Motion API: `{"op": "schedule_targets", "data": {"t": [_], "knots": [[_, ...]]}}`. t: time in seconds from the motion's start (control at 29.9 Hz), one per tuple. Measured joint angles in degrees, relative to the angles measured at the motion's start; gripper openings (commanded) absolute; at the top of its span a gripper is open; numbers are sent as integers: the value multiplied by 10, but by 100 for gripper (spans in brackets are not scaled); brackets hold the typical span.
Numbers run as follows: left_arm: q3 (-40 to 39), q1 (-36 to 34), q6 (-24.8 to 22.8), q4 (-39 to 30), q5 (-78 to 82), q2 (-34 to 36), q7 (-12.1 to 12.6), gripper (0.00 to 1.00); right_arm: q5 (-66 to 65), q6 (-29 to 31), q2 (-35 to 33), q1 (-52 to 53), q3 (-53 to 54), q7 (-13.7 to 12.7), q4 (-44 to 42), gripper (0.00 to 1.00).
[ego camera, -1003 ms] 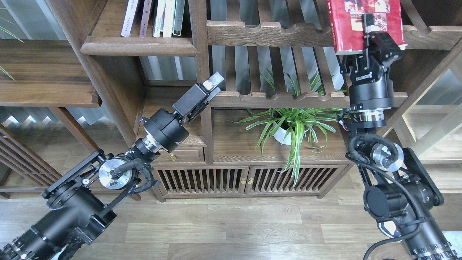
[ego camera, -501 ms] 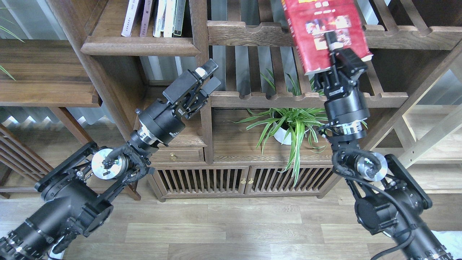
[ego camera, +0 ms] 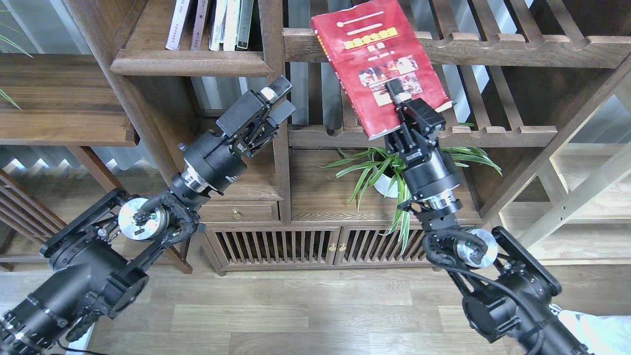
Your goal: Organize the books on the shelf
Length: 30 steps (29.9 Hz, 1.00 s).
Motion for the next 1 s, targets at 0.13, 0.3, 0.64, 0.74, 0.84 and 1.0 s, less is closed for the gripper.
{"op": "schedule_targets", "data": {"t": [0.13, 0.3, 0.64, 0.74, 0.84, 1.0], "knots": [[1, -5, 0, 0, 0, 0, 0, 98, -20, 0, 25, 0, -20, -1, 0, 4], [1, -6, 0, 0, -2, -1, 0, 98, -32, 0, 44, 0, -31, -1, 0, 4], [0, -6, 0, 0, -3, 0, -1, 98, -50, 0, 66, 1, -55, -3, 0, 4], [0, -6, 0, 0, -3, 0, -1, 98, -56, 0, 67, 1, -59, -4, 0, 4], [-1, -7, 0, 0, -1, 0, -1, 98, -58, 0, 67, 1, -60, -5, 0, 4], [-1, -7, 0, 3, -1, -1, -1, 98, -59, 0, 67, 1, -64, -8, 0, 4]]}}
